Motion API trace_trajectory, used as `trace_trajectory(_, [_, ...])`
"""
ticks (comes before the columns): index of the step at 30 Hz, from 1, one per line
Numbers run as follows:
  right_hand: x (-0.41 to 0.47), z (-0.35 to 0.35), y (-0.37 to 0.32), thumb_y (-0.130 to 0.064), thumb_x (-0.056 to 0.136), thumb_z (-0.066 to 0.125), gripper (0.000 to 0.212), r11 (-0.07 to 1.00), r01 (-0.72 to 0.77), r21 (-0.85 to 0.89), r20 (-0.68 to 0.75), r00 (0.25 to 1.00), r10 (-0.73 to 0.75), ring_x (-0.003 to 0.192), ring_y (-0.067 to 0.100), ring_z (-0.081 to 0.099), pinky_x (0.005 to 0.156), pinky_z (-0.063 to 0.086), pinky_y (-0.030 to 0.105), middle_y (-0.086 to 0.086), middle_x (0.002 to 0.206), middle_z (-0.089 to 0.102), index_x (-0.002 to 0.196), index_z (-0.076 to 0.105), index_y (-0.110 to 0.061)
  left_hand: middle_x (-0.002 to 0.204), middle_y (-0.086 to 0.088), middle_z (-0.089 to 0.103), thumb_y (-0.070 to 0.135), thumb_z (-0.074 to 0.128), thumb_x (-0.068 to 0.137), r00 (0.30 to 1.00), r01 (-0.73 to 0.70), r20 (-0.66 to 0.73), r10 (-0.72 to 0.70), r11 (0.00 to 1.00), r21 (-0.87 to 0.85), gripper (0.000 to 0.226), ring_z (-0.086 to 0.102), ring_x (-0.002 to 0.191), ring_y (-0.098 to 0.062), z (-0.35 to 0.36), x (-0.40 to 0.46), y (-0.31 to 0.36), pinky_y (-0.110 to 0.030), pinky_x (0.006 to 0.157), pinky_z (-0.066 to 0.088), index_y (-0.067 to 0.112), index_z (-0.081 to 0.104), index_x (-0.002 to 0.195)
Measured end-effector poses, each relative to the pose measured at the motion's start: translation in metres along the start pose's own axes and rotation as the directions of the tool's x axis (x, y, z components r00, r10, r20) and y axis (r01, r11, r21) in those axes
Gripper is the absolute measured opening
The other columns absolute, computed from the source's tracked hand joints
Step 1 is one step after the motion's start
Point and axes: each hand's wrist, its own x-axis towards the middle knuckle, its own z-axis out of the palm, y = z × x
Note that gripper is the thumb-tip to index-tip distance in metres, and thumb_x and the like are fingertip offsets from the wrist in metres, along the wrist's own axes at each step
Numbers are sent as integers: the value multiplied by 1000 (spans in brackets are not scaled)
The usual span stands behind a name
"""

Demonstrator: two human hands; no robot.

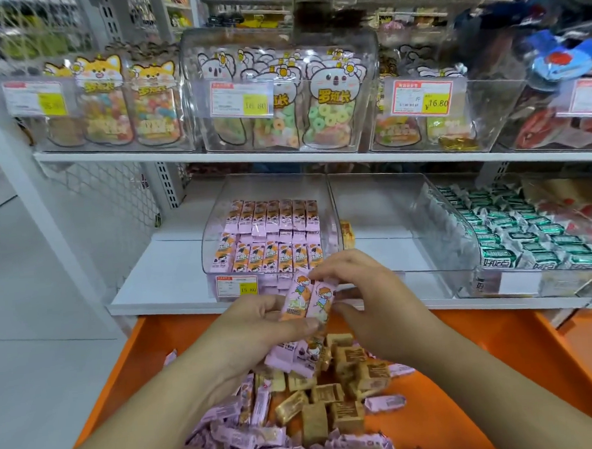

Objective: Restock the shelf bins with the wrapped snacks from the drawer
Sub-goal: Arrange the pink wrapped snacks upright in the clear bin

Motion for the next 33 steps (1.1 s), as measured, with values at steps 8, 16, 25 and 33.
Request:
trace_trajectory(8, [-3, 3, -23, -35, 92, 72, 72, 1000, 17, 17, 60, 998, -18, 127, -4, 42, 103, 40, 18, -26, 146, 33, 155, 40, -36, 108, -13, 79, 11, 81, 84, 996, -74, -57, 64, 977, -201, 30, 77, 91, -32, 0, -5, 8, -44, 65, 66, 9, 71, 113])
trace_trajectory(16, [8, 25, -30, -55, 75, 88, 100, 998, 1, -58, 25, 1000, 0, 124, 0, 46, 104, 48, 27, -28, 145, 24, 157, 34, -35, 104, -15, 79, 19, 83, 85, 992, -85, -111, 67, 983, -166, 27, 75, 84, -23, -5, -6, 8, -35, 62, 61, 16, 70, 109])
trace_trajectory(25, [40, 33, -29, -51, 68, 95, 94, 997, -41, -71, -32, 999, 39, 100, -6, 52, 80, 45, 8, -26, 129, 37, 148, 50, -33, 105, 6, 79, 69, 71, 82, 971, -5, -241, 8, 1000, 11, 40, 74, 105, -21, -42, 2, 18, -51, 102, 55, 35, 78, 103])
trace_trajectory(33, [145, 41, -12, -60, 68, 90, 102, 961, -166, -221, -6, 986, 169, 123, 8, 48, 100, 39, 22, -11, 141, 40, 154, 48, -24, 170, 15, 17, 50, 40, 107, 842, -59, -309, 441, 646, 761, 62, 15, 156, -8, -100, 21, 5, -32, 127, 18, 36, 22, 164])
